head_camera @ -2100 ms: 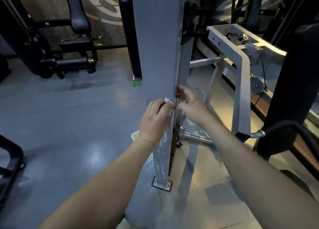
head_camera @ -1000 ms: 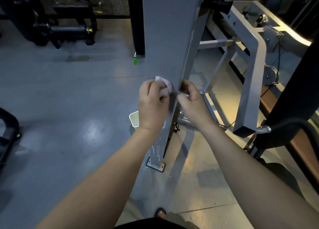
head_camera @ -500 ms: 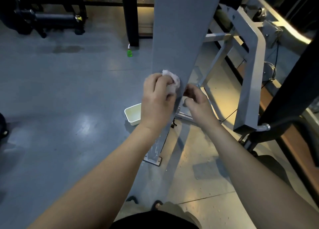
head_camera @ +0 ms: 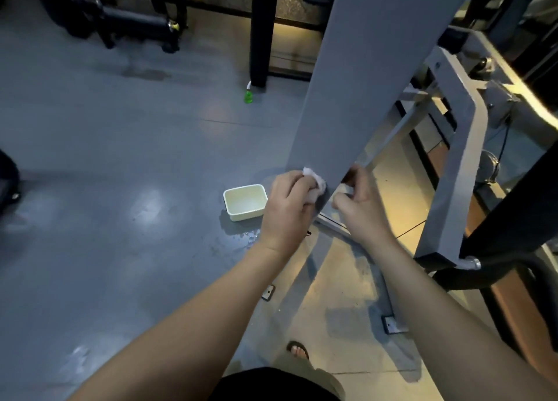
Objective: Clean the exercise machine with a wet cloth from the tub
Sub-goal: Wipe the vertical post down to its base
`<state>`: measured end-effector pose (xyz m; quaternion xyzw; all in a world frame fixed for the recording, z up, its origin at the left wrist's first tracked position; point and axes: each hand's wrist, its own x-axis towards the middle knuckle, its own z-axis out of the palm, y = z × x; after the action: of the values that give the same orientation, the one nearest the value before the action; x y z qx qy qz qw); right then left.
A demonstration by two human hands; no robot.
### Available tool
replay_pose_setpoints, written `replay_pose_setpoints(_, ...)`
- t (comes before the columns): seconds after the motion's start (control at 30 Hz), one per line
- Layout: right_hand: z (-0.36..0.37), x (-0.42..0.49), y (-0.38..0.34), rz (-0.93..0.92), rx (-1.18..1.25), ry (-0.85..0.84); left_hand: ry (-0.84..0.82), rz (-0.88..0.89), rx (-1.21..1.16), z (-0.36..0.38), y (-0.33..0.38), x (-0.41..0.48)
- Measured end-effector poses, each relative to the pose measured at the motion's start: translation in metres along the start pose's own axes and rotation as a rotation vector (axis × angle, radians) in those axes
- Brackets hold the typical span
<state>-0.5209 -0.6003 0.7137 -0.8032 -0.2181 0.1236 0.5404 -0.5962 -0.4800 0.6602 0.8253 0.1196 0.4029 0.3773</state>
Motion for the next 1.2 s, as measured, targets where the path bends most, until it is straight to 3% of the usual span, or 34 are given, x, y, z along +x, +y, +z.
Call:
replay_pose_setpoints(0.23, -0.012, 0.016, 0.029, -0.159, 0.009, -0.178, 0.025, -0.406, 0.077, 0.038, -0.012, -0.046)
replay_pose_setpoints(0.43, -0.031, 0.036, 0.057, -0.211, -0.071, -0.36, 0.166, -0.441, 0.102, 0.05, 0.007, -0.042)
replay_pose_setpoints(0.6, -0.024, 0.032, 0.071, -0.274, -0.033, -0.381, 0.203, -0.73, 0.072, 0.071, -0.004, -0.051)
replay_pose_setpoints(0.8, -0.014, 0.043, 0.078, -0.308, 0.017, -0.299, 0.267, -0.647, 0.066, 0.08, -0.001, -0.07)
replay_pose_setpoints(1.03, -0.008, 0.041, 0.091, -0.32, 0.059, -0.299, 0.603, -0.64, -0.012, 0.097, 0.02, -0.056)
replay_pose_setpoints(1.2, -0.013, 0.047, 0.092, -0.329, 0.03, -0.33, 0.504, -0.547, 0.041, 0.093, 0.01, -0.054)
